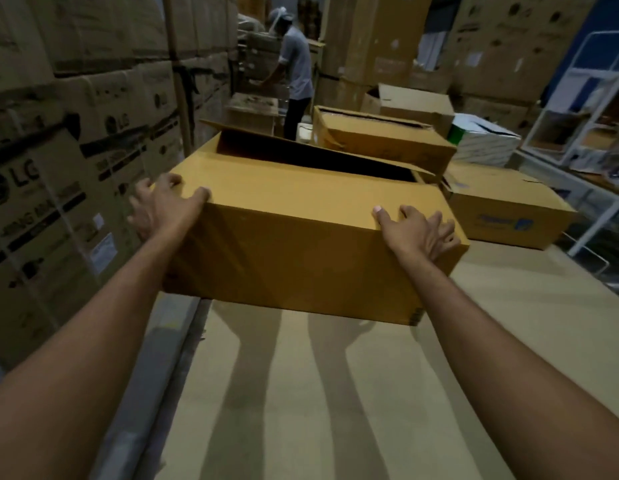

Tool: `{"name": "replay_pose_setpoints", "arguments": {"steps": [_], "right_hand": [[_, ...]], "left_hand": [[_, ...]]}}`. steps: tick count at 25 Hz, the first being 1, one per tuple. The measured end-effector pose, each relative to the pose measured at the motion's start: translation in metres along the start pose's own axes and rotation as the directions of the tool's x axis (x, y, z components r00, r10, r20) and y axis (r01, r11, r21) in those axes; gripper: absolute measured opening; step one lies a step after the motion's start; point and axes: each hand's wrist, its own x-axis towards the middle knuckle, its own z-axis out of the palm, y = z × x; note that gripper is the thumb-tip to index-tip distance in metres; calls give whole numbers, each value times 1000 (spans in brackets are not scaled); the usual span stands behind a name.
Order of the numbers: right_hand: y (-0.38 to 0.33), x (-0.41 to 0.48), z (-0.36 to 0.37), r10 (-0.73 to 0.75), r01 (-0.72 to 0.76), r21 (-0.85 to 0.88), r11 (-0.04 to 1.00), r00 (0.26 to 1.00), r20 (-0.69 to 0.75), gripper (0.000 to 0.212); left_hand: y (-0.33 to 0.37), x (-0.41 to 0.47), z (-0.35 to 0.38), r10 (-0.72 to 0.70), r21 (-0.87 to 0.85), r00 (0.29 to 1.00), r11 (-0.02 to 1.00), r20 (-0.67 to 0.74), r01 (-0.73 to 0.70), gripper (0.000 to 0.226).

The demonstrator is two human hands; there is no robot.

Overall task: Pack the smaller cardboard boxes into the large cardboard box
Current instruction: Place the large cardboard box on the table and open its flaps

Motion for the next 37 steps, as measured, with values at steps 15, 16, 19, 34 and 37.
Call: {"name": "replay_pose_setpoints", "arguments": {"steps": [15, 16, 19, 34, 37], "right_hand": [[40, 63, -42, 271, -321, 204, 925, 933, 238, 113], [43, 60, -41, 254, -302, 233, 924, 943, 215, 110], [58, 38, -46, 220, -246, 270, 931, 967, 125, 98], [194, -124, -219, 111, -51, 466, 883, 989, -102, 79], [224, -144, -255, 64, -5, 518, 855, 993, -96, 81]], "left_hand": [[11, 31, -4, -184, 173, 979, 971, 92, 166, 112], [11, 34, -4, -198, 136, 975, 973, 100, 184, 109], [-3, 26, -11, -198, -19, 973, 979, 121, 202, 108], [15, -268, -172, -52, -445, 992, 896, -117, -6, 71], [32, -321, -204, -69, -433, 975, 901, -212, -30, 82]]}}
